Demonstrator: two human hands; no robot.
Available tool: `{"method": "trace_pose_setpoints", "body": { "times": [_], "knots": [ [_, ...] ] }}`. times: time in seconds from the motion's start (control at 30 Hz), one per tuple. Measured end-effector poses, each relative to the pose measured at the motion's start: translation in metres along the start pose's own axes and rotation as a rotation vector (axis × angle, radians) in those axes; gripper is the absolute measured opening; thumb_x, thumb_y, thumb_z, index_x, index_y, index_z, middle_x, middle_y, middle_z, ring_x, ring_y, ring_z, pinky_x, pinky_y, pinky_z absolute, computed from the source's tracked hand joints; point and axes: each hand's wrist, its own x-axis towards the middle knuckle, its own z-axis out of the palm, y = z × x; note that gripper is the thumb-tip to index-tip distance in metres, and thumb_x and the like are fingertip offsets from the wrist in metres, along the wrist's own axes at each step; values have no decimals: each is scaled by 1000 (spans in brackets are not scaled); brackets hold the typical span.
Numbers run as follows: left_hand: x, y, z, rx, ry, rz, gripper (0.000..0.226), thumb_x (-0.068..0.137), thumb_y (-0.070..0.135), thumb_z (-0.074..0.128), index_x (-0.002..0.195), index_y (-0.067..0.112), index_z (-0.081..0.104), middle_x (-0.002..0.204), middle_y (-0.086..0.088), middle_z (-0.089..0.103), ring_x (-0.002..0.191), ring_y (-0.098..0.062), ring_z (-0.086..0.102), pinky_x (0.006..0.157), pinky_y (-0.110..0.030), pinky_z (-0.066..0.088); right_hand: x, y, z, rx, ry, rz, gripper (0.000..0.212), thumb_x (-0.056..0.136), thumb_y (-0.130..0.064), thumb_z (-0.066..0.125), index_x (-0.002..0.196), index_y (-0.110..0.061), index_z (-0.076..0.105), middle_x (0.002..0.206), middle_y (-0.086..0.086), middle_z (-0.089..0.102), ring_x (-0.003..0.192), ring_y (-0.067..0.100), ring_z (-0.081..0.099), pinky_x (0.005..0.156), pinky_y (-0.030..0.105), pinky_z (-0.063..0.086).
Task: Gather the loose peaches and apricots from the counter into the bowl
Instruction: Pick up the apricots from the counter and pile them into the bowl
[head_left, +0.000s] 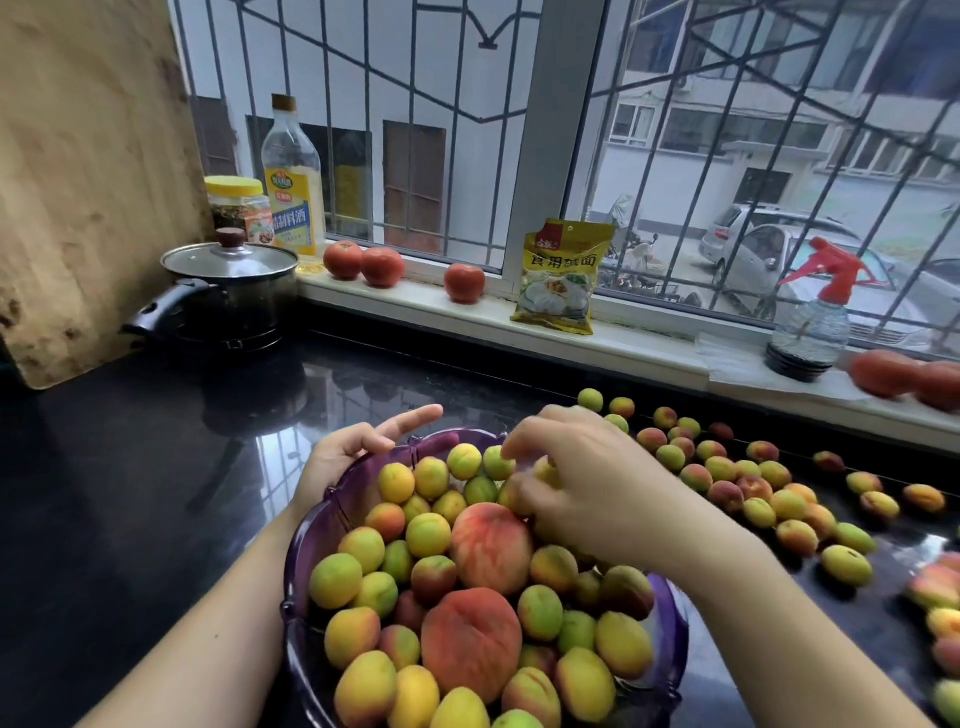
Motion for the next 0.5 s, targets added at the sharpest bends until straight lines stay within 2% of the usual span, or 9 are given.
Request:
{"method": "trace_pose_setpoints", "body": {
  "times": [0.07,0.13,0.17,0.2,0.27,0.33,0.43,0.5],
  "knots": [
    [0,0,0,8,-4,-5,61,88,13,30,140,9,63,146,-31,55,118,-48,61,99,-62,51,3,17,-9,206,166,97,11,96,-26,62,103,-33,67,92,-15,62,84,-1,57,74,17,44],
    [0,0,1,8,-7,-6,61,89,13,29,139,9,64,145,-32,55,118,-48,60,99,-63,50,8,53,-10,344,343,274,17,96,-15,60,96,-29,70,78,-14,64,63,-1,58,60,15,43],
    [0,0,1,4,-9,-6,61,89,13,29,139,9,64,146,-32,54,120,-48,59,100,-63,49,10,73,-4,339,383,375,21,97,-11,58,96,-29,70,77,-12,65,59,1,57,57,18,42],
    [-1,0,1,-2,-13,-7,62,89,13,28,140,10,63,146,-32,54,120,-48,59,101,-63,49,11,94,7,279,375,461,25,97,-8,55,100,-29,70,84,-7,68,66,6,59,62,20,43],
    [-1,1,1,-7,-21,-9,62,90,12,27,139,10,64,145,-32,55,119,-49,60,100,-63,49,11,123,37,140,308,540,32,97,-6,55,119,-24,69,116,5,66,94,16,60,81,25,43],
    [-1,1,2,-8,-21,-10,61,91,12,26,139,9,64,144,-33,55,116,-49,62,98,-63,51,11,134,65,95,238,468,41,97,-10,60,137,-20,61,140,4,53,117,20,56,92,27,42],
    [-2,0,3,-4,-14,-4,61,91,12,27,138,9,65,143,-33,56,114,-48,63,98,-62,51,19,135,84,-60,66,326,58,102,-20,56,156,-29,37,161,-4,30,133,21,51,91,30,49],
    [-2,1,3,1,-8,7,61,87,12,33,138,9,65,144,-33,55,114,-48,64,99,-62,51,27,131,85,-176,-12,323,55,107,-28,46,159,-35,27,163,-9,28,133,20,51,83,29,48]
  ]
}}
